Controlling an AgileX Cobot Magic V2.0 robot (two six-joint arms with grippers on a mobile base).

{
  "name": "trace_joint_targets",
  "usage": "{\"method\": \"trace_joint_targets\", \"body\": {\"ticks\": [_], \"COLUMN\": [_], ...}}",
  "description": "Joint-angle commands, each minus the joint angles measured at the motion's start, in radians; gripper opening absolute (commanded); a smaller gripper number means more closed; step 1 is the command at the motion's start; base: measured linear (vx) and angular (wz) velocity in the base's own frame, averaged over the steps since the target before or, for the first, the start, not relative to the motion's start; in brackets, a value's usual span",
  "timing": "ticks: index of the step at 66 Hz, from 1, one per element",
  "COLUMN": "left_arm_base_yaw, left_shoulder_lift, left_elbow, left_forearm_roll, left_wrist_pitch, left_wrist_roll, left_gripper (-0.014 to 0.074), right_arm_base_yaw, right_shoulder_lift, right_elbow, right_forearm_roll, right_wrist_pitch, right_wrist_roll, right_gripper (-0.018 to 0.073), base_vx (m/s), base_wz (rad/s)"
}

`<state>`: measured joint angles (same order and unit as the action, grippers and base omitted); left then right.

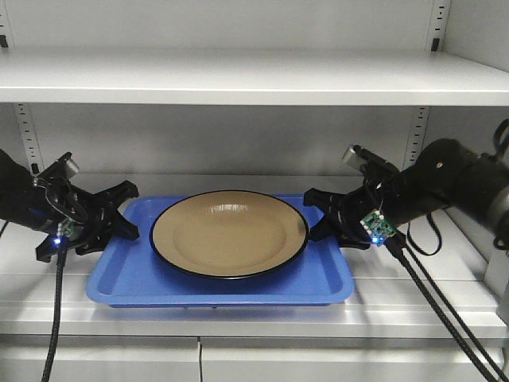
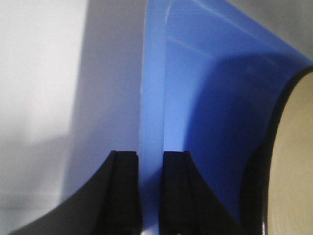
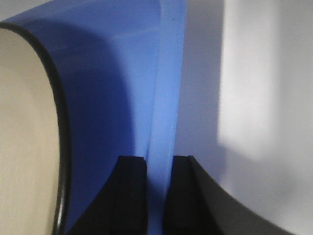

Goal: Place disk in tray to left cabinet
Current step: 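Lower the tray onto the cabinet shelf with both grippers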

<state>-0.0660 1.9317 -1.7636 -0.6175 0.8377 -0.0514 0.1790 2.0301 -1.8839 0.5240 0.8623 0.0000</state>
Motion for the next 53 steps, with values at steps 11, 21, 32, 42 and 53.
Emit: {"method": "trace_joint_targets", "body": {"ticks": [11,21,32,42,53], "left_arm_base_yaw": [-0.021,-0.021,-0.021,-0.021,-0.021], "left_shoulder_lift": [-0.026,-0.016,-0.013,-0.013,-0.013], "left_elbow": [-0.035,-0.035,-0.035,-0.035,-0.035], "left_forearm_roll": [-0.109,-0.108,-0.09,-0.089,-0.071], "left_wrist_pitch": [-0.215,-0.219,-0.257,-0.297,-0.308], "left_wrist_roll": [0.101,0.102,0.104,0.112,0.15], "left_gripper": [0.0006,0.0039,0.0118,0.0222,0.0318], "right_arm_base_yaw": [0.021,0.021,0.02,0.02,0.02], "right_shoulder_lift": [-0.025,-0.021,-0.021,-0.021,-0.021], "right_elbow": [-0.034,-0.034,-0.034,-0.034,-0.034], "right_forearm_roll": [0.112,0.112,0.095,0.051,0.043], "right_wrist_pitch": [-0.156,-0.203,-0.236,-0.251,-0.251], "right_wrist_roll": [-0.032,-0.035,-0.035,-0.035,-0.048], "right_gripper": [-0.0002,0.0006,0.0046,0.0113,0.0221], "base_vx": [0.0,0.0,0.0,0.0,0.0], "base_wz": [0.0,0.0,0.0,0.0,0.0]}}
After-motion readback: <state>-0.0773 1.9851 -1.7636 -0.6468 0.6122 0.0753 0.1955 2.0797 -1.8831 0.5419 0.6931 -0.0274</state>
